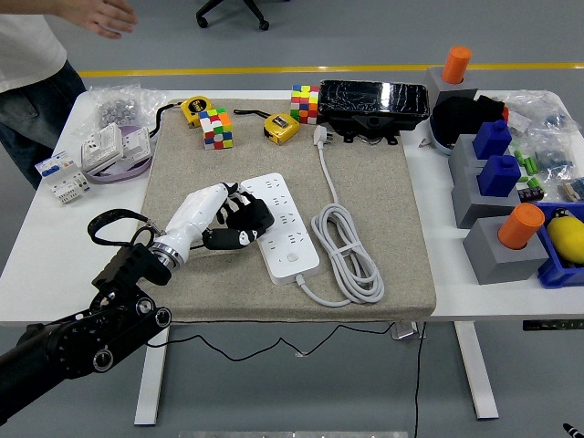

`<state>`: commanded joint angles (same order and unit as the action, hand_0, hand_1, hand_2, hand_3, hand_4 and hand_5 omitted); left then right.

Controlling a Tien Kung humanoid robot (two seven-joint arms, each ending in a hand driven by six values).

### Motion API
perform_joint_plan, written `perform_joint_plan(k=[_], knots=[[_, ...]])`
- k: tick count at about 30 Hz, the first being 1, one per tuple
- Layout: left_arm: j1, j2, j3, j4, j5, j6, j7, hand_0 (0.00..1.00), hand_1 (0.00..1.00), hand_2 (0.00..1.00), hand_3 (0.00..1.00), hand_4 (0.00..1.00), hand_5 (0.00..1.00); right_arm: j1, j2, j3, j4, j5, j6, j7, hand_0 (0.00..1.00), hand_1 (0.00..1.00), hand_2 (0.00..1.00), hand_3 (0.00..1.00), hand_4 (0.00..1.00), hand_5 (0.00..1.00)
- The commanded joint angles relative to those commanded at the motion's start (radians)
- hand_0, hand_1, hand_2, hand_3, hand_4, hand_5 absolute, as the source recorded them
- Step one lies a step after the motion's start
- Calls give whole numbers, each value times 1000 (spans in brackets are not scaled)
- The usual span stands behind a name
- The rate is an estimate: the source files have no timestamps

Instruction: Put the plug near the board,insert it into the board,press the button,pull the plug out

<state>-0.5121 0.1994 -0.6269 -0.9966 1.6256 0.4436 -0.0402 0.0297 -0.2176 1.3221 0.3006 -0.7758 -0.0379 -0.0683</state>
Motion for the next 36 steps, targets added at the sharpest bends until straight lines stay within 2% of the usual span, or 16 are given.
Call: perform_joint_plan(k=[11, 19, 20, 25, 26, 31, 32, 36], knots=[[-4, 1, 7, 14, 23, -4, 5, 317, 306, 347, 523, 552, 30, 2, -1, 1, 1, 0, 0, 0, 526, 626, 608, 546, 882, 406], [-1, 3, 9, 12, 31, -22, 6, 330, 320, 359, 524, 552, 27, 1, -1, 2, 2, -1, 0, 0, 525, 626, 609, 546, 883, 406], [-1, 4, 8, 12, 28, -26, 5, 468, 594, 555, 584, 852, 113, 1, -1, 2, 1, -1, 0, 0, 523, 626, 608, 546, 883, 406], [2, 4, 1, 12, 19, -33, -5, 468, 594, 555, 584, 852, 113, 1, -1, 1, 2, -1, 1, 0, 523, 626, 608, 546, 883, 406], [3, 5, 0, 12, 18, -34, -6, 638, 727, 714, 741, 997, 215, 0, -1, 1, 2, -1, 1, 0, 524, 626, 608, 546, 882, 406], [5, 7, -5, 9, 13, -36, -8, 638, 727, 714, 741, 997, 215, 1, -1, 3, 3, -2, 1, 0, 524, 626, 608, 546, 882, 406], [6, 7, -7, 8, 12, -37, -8, 655, 741, 735, 764, 998, 268, 1, -1, 3, 4, -2, 1, 0, 525, 625, 608, 546, 882, 406], [11, 9, -18, -1, 3, -35, -14, 655, 741, 735, 764, 998, 268, 0, -1, 4, 4, -3, 1, 0, 525, 625, 608, 546, 882, 406]])
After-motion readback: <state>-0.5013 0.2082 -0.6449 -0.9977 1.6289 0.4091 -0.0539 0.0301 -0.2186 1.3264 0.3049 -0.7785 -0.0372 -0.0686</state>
